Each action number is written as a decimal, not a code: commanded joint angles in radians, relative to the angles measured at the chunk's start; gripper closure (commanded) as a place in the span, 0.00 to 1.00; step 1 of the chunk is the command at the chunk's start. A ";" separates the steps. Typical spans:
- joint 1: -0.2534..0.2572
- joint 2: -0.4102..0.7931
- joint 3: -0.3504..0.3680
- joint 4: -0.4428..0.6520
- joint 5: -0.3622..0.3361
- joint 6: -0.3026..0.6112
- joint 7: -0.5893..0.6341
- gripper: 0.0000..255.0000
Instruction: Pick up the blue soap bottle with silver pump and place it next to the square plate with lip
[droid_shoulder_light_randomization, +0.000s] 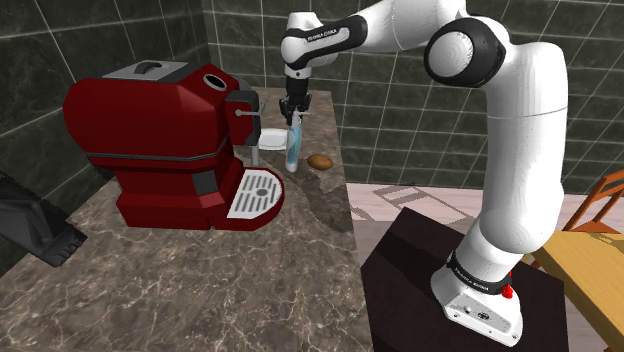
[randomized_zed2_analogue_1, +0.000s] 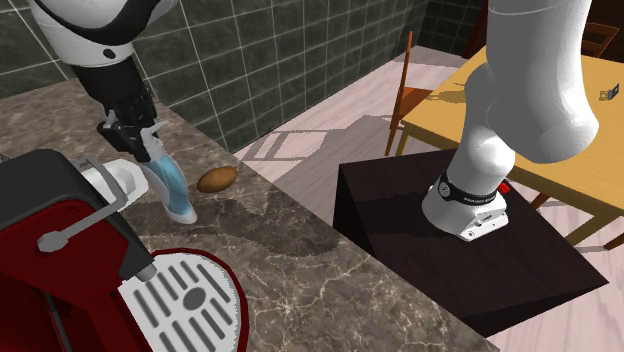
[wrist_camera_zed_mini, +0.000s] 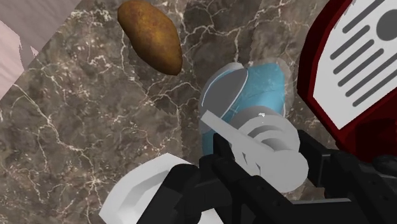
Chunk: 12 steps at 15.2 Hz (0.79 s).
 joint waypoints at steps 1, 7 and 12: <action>0.001 0.001 0.000 -0.012 0.000 0.014 0.001 1.00; 0.001 0.001 0.000 -0.012 0.000 0.014 0.001 1.00; 0.001 0.001 0.000 -0.012 0.000 0.014 0.001 0.00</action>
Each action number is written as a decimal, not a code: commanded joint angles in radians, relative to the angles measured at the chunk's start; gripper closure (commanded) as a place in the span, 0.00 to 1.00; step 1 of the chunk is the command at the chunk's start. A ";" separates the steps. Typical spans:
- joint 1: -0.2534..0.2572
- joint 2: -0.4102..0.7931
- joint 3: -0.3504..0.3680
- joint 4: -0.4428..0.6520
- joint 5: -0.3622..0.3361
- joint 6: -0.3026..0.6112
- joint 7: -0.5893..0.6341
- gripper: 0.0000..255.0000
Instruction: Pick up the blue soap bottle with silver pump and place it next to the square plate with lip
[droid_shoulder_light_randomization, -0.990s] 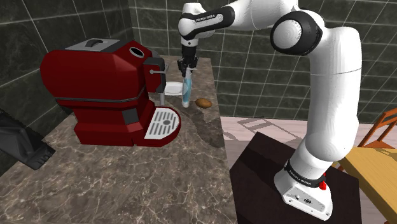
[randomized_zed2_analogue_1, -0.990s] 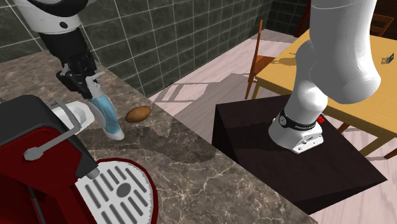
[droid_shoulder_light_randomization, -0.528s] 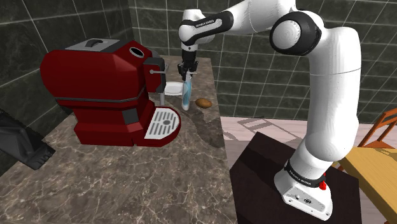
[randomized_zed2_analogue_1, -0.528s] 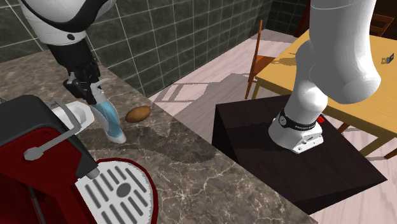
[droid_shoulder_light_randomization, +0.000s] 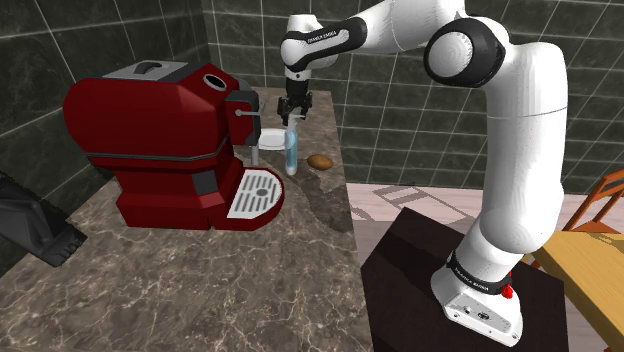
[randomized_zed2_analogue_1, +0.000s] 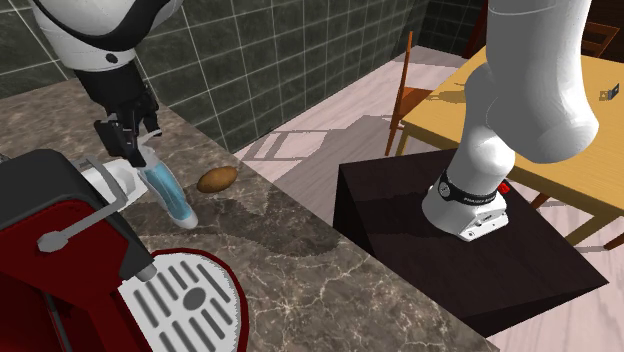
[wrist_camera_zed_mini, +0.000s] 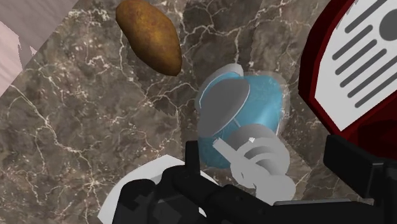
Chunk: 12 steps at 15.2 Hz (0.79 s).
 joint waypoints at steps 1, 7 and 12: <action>0.000 0.000 0.000 0.000 0.000 0.000 0.000 0.00; -0.001 -0.028 0.000 0.086 0.000 -0.113 0.000 0.00; -0.001 -0.027 0.000 0.086 0.000 -0.113 0.000 0.00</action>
